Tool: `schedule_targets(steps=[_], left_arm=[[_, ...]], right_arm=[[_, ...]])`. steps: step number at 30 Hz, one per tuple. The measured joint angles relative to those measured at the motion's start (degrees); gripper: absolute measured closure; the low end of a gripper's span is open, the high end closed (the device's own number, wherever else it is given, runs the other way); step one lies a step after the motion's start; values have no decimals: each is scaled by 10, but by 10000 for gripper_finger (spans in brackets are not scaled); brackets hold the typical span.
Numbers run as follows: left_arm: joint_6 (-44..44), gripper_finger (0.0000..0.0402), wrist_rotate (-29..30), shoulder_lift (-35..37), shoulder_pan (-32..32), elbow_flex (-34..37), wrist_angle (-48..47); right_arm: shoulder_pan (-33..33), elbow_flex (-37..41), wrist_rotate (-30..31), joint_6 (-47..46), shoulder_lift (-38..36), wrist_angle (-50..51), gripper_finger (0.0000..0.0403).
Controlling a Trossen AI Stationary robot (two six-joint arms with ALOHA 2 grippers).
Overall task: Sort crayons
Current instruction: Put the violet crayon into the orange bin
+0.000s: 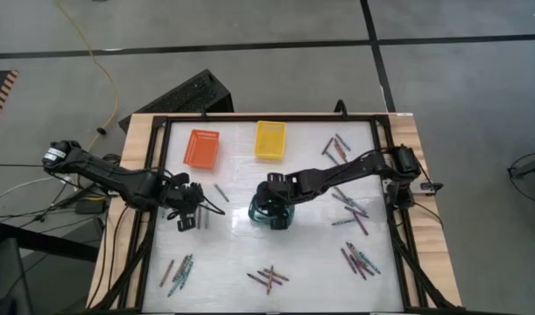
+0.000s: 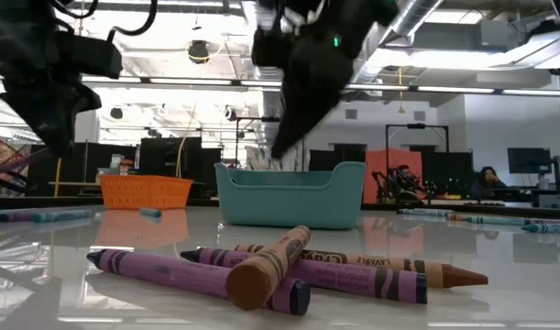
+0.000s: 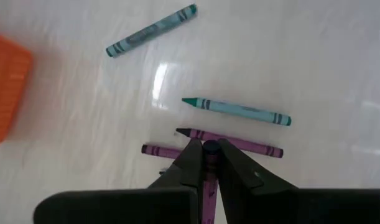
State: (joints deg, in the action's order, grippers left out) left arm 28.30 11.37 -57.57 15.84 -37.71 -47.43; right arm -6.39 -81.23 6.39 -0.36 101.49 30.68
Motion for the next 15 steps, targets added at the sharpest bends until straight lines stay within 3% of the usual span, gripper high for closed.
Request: schedule_targets(steps=[4, 8, 15], left_arm=[[-9, 390, 52, 16, -16, 0, 21], [-24, 390, 118, 29, -60, 0, 66], [-85, 390, 149, 50, -172, -2, 137]], right_arm=[[17, -23, 10, 41, 7, -31, 321], [69, -26, -39, 63, 35, -80, 321], [149, -61, -103, 85, 108, -99, 321]])
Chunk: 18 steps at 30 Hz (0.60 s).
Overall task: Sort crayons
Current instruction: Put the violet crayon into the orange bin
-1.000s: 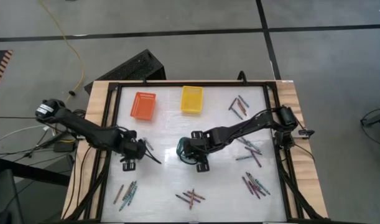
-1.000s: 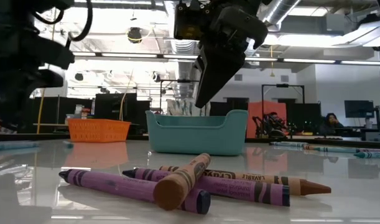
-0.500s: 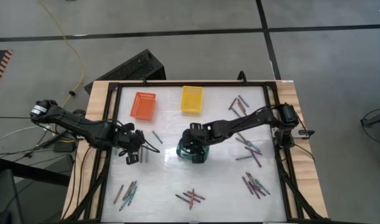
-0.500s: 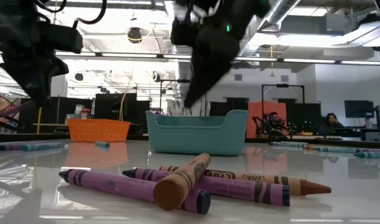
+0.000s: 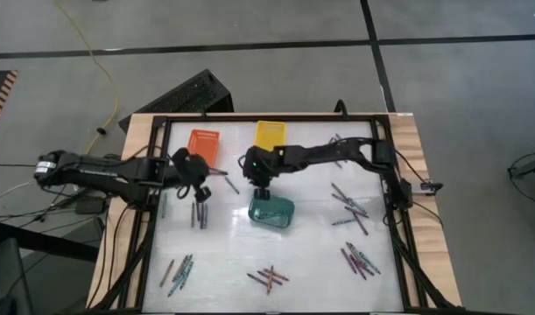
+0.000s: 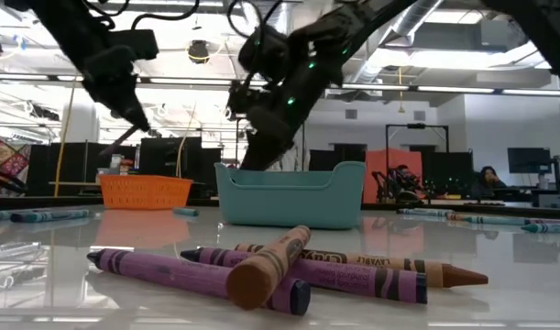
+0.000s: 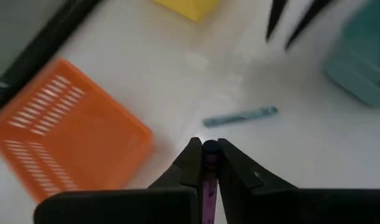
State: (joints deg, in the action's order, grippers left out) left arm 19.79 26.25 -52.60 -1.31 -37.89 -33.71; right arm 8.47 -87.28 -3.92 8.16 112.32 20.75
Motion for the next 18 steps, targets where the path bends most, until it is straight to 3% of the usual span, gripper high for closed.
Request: schedule_targets(steps=[11, 15, 18], left_arm=[[-67, 389, 4, -7, -165, -21, 31], [-86, 388, -27, -27, -213, -21, 39], [-96, 388, -34, -40, -231, -21, 42]], right_arm=[[23, -185, -31, 50, 151, 104, 321], [24, -247, -66, 53, 198, 149, 321], [15, -271, -59, 63, 208, 162, 321]])
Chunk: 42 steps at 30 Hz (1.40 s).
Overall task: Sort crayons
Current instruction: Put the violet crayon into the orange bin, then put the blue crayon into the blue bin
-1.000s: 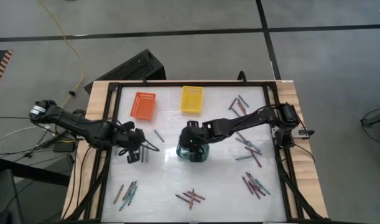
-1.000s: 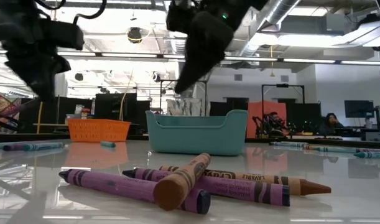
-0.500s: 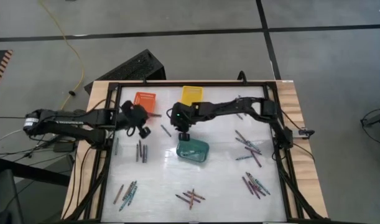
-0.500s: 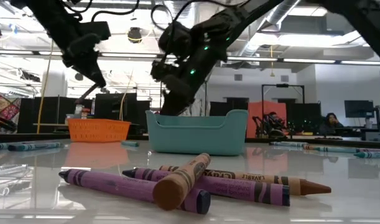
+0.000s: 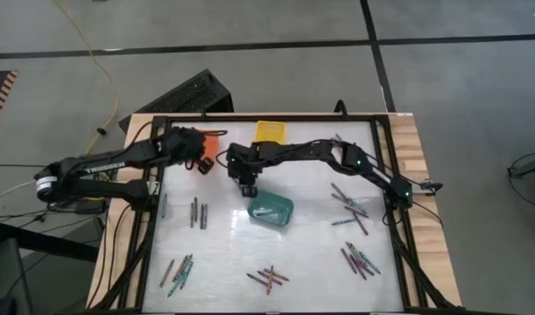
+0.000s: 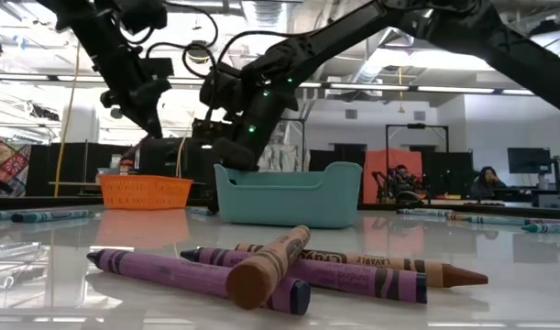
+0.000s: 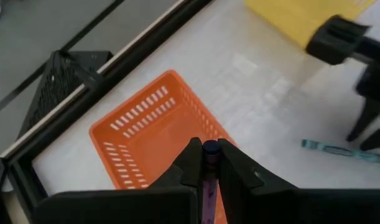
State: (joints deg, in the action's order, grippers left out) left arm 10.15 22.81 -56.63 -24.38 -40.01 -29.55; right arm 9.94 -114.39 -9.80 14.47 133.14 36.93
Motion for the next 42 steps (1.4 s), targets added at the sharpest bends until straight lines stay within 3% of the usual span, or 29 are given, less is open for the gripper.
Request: schedule_targets(steps=[13, 19, 34, 36, 40, 42], left_arm=[[-39, 387, -29, -28, -54, -1, 45], [-50, 383, -59, -64, -80, 0, 64], [-52, 298, -46, -102, -111, 0, 70], [-70, 288, -71, -92, -109, 0, 73], [-157, 278, -231, -68, -76, 0, 100], [-181, 278, -267, -65, -51, 0, 115]], right_arm=[[-25, -7, -17, 9, -65, 19, 321], [-43, -7, 5, 6, -95, 52, 321], [-99, -7, 89, -9, -181, 189, 321], [-110, -7, 98, -12, -197, 219, 321], [-136, -7, 118, -38, -232, 282, 321], [-149, -7, 156, -71, -248, 317, 321]])
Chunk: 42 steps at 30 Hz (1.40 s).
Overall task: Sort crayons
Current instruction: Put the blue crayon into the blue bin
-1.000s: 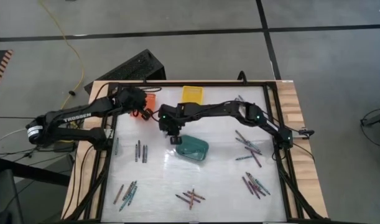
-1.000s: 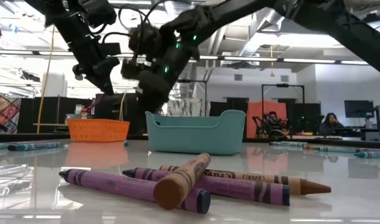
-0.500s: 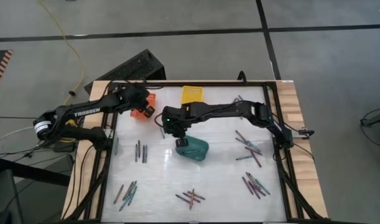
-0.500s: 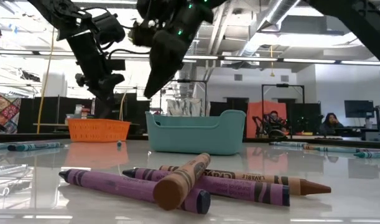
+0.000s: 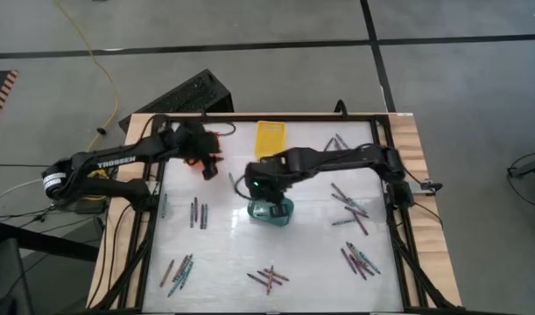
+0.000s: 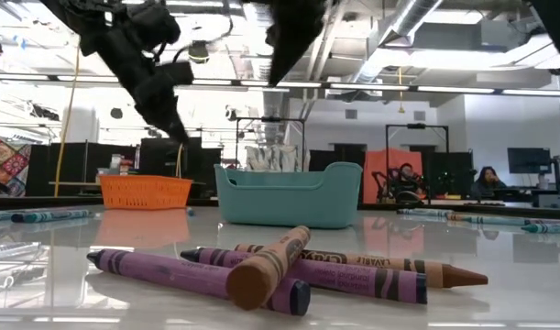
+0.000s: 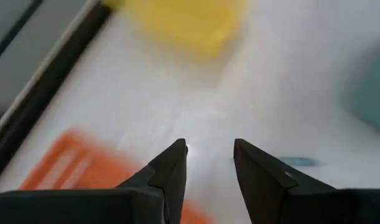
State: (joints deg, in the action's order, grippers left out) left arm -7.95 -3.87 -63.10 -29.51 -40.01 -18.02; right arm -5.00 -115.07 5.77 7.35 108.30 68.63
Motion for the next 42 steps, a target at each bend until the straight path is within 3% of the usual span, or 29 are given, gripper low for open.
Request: schedule_targets(steps=[4, 11, 27, 42], left_arm=[[-61, 282, -19, -19, 44, 0, 20], [-163, 283, -2, -122, 90, -1, 16], [-291, 283, 11, -316, 133, -159, -173], [-300, 283, 22, -325, 171, -199, -205]], right_arm=[[-15, 33, 60, -74, -21, 62, 321], [-24, 140, 40, -132, -41, 49, 321], [-65, 265, 34, -200, -142, -30, 321], [-117, 363, 56, -263, -203, -78, 321]])
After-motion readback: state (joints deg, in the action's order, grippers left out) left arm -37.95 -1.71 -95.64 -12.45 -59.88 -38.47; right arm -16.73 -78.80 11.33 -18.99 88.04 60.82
